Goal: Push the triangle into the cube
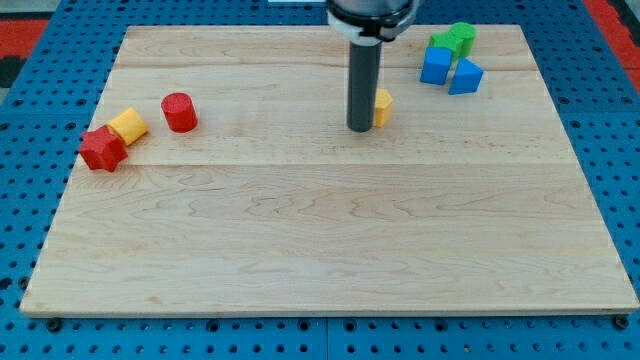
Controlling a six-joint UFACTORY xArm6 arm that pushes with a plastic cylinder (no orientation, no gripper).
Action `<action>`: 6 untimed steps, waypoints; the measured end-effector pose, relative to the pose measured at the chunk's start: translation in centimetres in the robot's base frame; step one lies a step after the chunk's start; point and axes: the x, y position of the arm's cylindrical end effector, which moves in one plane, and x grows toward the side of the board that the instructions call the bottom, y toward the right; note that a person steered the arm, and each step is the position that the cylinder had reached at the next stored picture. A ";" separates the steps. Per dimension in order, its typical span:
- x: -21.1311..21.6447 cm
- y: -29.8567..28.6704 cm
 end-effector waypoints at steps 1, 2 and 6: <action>-6.3 3.7; -4.6 5.4; 0.3 16.5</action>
